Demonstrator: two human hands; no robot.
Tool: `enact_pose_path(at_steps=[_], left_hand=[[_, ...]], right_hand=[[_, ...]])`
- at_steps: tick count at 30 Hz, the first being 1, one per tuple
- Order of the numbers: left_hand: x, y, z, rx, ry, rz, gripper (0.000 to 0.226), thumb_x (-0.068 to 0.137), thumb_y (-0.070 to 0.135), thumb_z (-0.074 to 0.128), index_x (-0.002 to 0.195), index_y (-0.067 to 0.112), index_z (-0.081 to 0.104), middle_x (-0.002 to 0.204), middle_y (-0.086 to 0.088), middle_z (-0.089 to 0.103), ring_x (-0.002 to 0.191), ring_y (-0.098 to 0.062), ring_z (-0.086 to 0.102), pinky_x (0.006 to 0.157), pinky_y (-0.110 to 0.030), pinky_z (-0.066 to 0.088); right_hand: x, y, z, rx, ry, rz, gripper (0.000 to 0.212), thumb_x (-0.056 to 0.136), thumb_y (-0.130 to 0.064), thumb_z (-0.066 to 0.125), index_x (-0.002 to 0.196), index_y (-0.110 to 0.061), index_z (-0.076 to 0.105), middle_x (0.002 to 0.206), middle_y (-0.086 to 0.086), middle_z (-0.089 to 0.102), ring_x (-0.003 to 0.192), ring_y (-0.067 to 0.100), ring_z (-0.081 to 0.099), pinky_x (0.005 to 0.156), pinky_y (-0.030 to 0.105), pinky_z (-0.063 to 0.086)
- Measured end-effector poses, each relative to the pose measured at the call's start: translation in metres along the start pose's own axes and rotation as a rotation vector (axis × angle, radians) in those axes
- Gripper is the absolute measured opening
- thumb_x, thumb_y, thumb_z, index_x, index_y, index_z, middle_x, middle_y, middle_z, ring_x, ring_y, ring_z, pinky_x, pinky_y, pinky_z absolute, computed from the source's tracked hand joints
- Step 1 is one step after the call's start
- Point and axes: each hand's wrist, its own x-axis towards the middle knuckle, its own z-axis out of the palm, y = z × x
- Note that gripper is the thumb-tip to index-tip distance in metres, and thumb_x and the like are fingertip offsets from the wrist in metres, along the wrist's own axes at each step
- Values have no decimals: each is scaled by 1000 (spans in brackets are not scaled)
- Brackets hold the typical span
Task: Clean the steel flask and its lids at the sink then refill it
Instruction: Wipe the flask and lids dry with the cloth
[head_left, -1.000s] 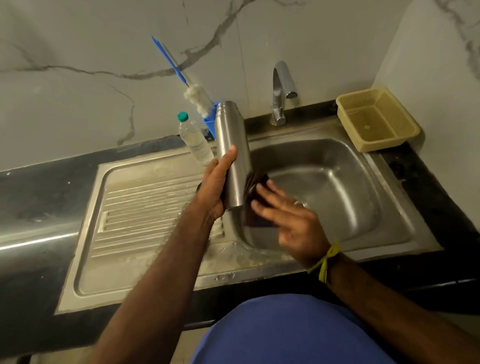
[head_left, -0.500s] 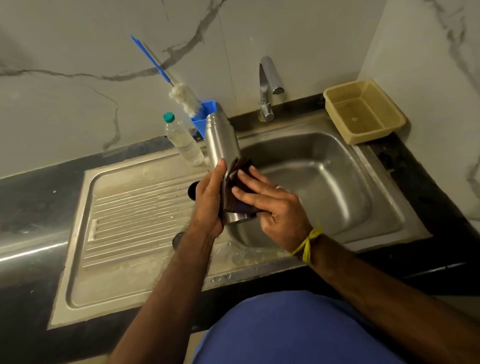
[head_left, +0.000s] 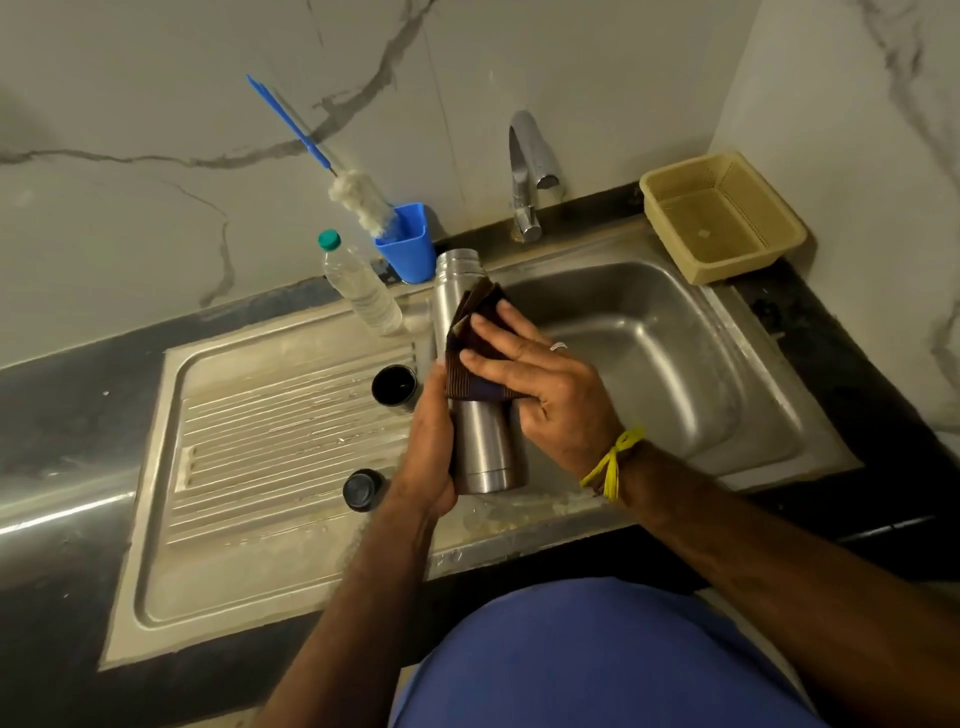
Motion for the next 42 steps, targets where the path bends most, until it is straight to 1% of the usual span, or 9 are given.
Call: enact_pose_path(at_steps=[6,12,15,20,25,28,33,37,42], left_hand=[[-5,-3,-6,63,-19,126,68,85,59,63,142,23,54,135,-13,65,125,-32,61,100,-45,52],[-9,-5,-8,94,-84,125,37,89,44,69,123,29,68,115,-16,70,104,-34,67,91,-55,55],[-11,-8,-10,-6,-59,73,33,90,43,66,118,28,69,113,-23,68,101,-42,64,92,-64,52],[-6,-1,-13,-27,-59,3,60,88,54,67,132,13,62,121,-30,65,102,-42,66,88,-56,57],[2,-7,-20,-126,-86,-67,70,95,64,54,147,18,52,143,-26,56,131,-39,54,110,-53,45],[6,2,-15,-51,-87,-52,62,96,59,53,143,18,57,139,-26,59,126,-37,58,105,-50,50],[12,21,-14,-168,-133,-130,59,103,56,37,133,12,64,132,-19,66,117,-29,68,91,-43,59],[18,25,-10,-147,-118,-135,62,98,59,46,132,12,65,129,-18,68,115,-28,68,94,-41,56],[33,27,-18,-77,-61,-43,86,83,68,68,139,5,54,121,-23,67,108,-34,67,96,-47,55]], right_hand=[[15,0,0,-23,8,69,55,84,10,48,134,-11,61,148,12,51,146,31,35,116,43,39],[35,4,-4,10,111,242,55,86,11,54,135,-11,60,147,11,52,144,31,39,114,50,41],[44,2,-7,-9,15,133,53,85,10,54,133,-10,62,145,12,54,143,30,41,118,40,36],[20,4,-7,115,138,310,54,85,14,56,134,-6,59,141,16,56,136,23,49,111,41,43],[-16,-9,3,70,20,115,62,79,17,52,132,-13,63,145,7,55,142,23,43,115,37,40],[-15,-6,0,78,92,226,57,81,11,47,132,-10,63,144,8,55,142,24,43,115,43,40],[-33,-8,-6,8,-69,-78,54,84,14,48,127,-11,67,144,11,55,142,31,42,114,42,42],[-25,-11,0,62,40,144,59,79,16,46,129,-9,66,144,10,55,143,28,42,112,47,42],[-42,-7,-6,28,-144,-167,53,83,13,46,127,-8,67,144,14,54,143,35,40,111,50,44]])
